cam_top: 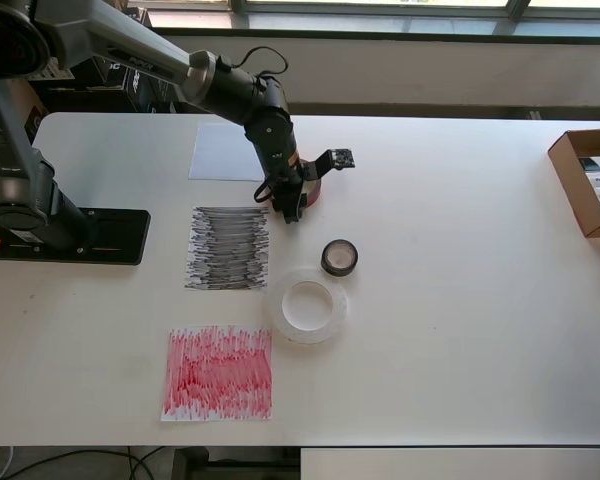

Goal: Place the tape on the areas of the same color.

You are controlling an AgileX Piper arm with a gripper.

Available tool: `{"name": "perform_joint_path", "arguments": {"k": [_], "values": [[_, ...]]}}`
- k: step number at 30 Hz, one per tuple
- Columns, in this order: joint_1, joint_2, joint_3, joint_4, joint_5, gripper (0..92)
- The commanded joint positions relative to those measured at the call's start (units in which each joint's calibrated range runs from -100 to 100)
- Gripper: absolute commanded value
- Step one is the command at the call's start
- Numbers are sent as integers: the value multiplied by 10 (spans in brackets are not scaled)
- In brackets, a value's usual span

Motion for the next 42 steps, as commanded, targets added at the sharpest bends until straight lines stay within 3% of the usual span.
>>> {"name": "perform_joint_path", "arguments": {"k": [1, 12, 20, 24, 36, 42], "values": [[-1, 0, -2, -2, -3, 526], [-2, 1, -2, -2, -3, 502], [-3, 2, -2, -2, 2, 126], [-3, 2, -1, -2, 2, 9], [-1, -13, -15, -2, -5, 0], [3, -93, 2, 3, -6, 0]]}}
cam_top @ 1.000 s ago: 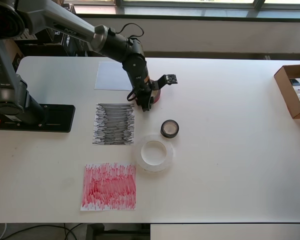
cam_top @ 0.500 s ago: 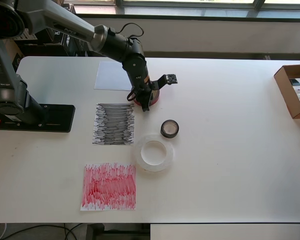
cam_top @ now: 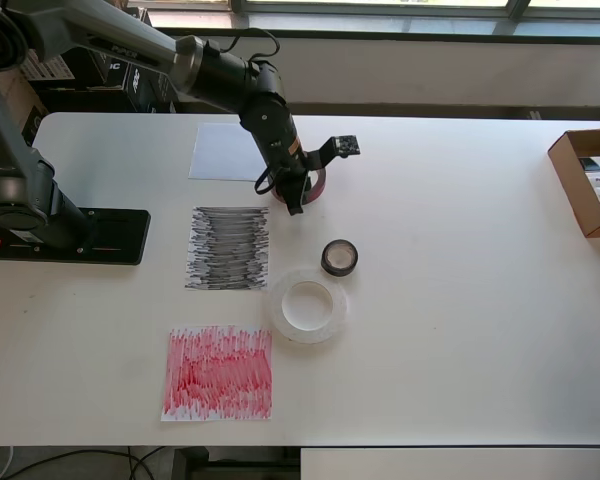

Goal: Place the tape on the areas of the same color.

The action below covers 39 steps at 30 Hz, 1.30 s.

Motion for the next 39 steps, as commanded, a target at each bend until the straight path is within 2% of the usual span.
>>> {"name": "perform_joint_path", "arguments": {"k": [1, 7, 13, 21, 31, 39], "values": [[1, -59, 21, 0, -7, 0], [-38, -190, 138, -5, -56, 0], [-146, -286, 240, -72, -110, 0], [-270, -288, 250, -83, -114, 0], [-371, -282, 265, -83, -109, 0], [-438, -209, 240, -86, -112, 0]]}}
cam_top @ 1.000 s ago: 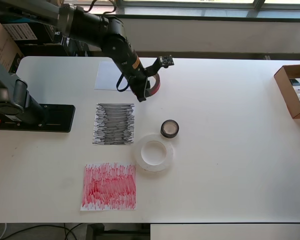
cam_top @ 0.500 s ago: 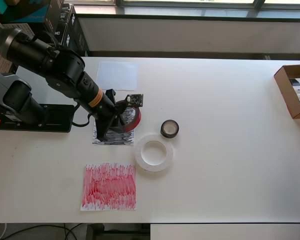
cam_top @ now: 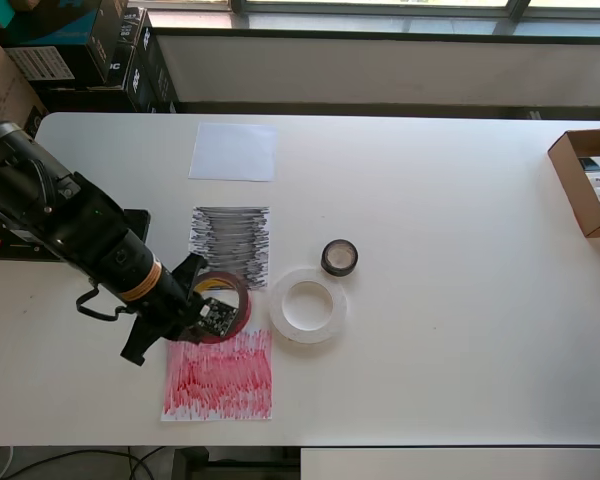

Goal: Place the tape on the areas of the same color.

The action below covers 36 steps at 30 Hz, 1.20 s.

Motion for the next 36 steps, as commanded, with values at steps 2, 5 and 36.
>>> {"name": "perform_joint_path", "arguments": {"k": [2, 5, 36], "values": [[-61, 52, -28, -2, -4, 0], [-74, 78, -49, -2, -3, 0], [-76, 205, -160, 5, -2, 0]]}}
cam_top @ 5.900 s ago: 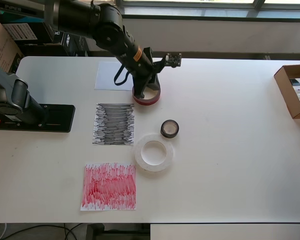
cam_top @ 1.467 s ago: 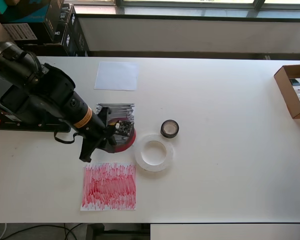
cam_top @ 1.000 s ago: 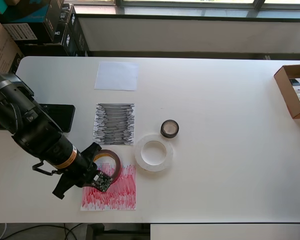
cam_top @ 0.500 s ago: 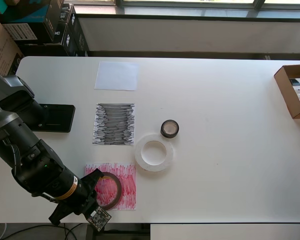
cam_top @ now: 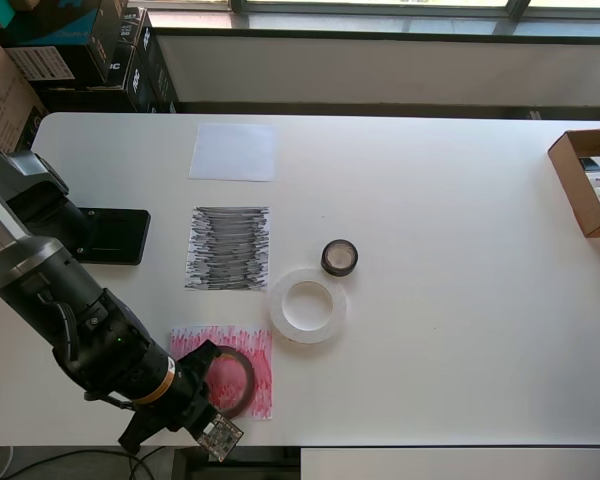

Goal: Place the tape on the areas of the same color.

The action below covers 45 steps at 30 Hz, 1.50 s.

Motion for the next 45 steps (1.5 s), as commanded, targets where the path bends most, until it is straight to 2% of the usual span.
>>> {"name": "perform_joint_path", "arguments": {"k": [1, 26, 40, 45], "values": [[6, -5, 4, 3, -4, 0], [10, 21, 5, 3, -11, 12], [11, 23, 6, 1, -11, 347], [11, 22, 4, 1, -12, 436]]}}
